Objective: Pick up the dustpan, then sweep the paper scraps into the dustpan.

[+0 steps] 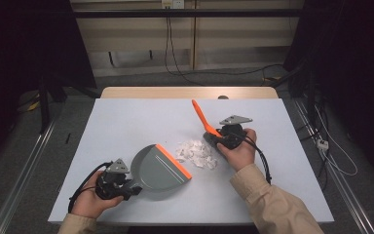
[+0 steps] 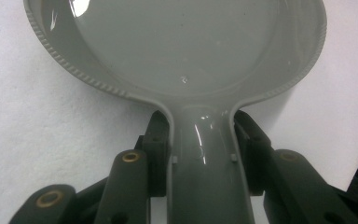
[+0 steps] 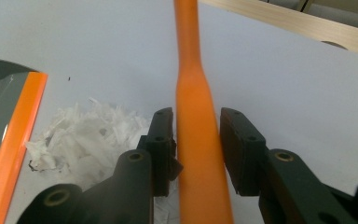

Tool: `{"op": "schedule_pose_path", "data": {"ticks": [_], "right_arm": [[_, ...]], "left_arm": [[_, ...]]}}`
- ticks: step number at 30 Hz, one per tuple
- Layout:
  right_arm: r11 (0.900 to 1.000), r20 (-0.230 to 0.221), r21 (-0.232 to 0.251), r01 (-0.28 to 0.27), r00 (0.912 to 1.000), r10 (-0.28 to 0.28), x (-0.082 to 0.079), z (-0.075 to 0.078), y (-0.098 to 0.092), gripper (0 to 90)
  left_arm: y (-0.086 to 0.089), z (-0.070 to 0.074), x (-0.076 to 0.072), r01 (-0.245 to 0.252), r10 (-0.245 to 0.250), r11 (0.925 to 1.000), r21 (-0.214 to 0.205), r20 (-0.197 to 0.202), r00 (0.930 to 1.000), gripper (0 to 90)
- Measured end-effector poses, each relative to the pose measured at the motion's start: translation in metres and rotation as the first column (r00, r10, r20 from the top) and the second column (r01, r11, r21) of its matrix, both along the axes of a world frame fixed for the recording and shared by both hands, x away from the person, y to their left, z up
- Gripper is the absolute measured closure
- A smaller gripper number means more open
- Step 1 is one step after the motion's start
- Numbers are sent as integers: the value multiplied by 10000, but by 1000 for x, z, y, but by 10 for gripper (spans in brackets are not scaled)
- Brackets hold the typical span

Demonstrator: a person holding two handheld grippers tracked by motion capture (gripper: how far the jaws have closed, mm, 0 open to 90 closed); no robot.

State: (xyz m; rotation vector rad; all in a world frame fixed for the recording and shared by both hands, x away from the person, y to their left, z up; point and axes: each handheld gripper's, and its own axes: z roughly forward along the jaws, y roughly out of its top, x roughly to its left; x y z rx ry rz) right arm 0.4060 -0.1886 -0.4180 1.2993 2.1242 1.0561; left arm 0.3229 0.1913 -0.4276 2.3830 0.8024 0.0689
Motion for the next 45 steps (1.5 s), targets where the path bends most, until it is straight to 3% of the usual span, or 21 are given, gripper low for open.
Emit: {"op": "schedule_pose_path", "data": {"ticks": [3, 4, 8, 11, 16, 17, 45], "right_arm": [[9992, -140, -367, -162, 9998, 157, 1, 8, 3, 667], [9990, -213, -425, -163, 9997, 154, 1, 9, 3, 672], [9958, -755, -869, -276, 9969, 211, 3, 4, 5, 702], [9948, -647, -1001, -168, 9978, 103, 1, 3, 5, 710], [9959, -718, -897, -79, 9974, 15, 0, 3, 6, 711], [9956, -711, -939, -64, 9975, -3, -1, 3, 7, 711], [9977, -156, -575, 369, 9992, -379, -7, -3, 18, 711]], "left_arm": [[-2, -1, 0, -23, 22, 9999, -157, -65, 10000, 633], [-2, 0, 1, 83, -83, 10000, -37, -43, 10000, 633], [-5, -1, 2, 101, -101, 9999, -82, -55, 9999, 633], [-6, -1, 2, 195, -195, 9998, 3, -48, 9998, 633], [-9, -2, 3, 142, -143, 9998, -109, -90, 9999, 633], [-10, -2, 3, 174, -174, 9998, 40, -42, 9998, 633], [-28, -6, 6, 285, -288, 9995, -93, -298, 9991, 632]]}}
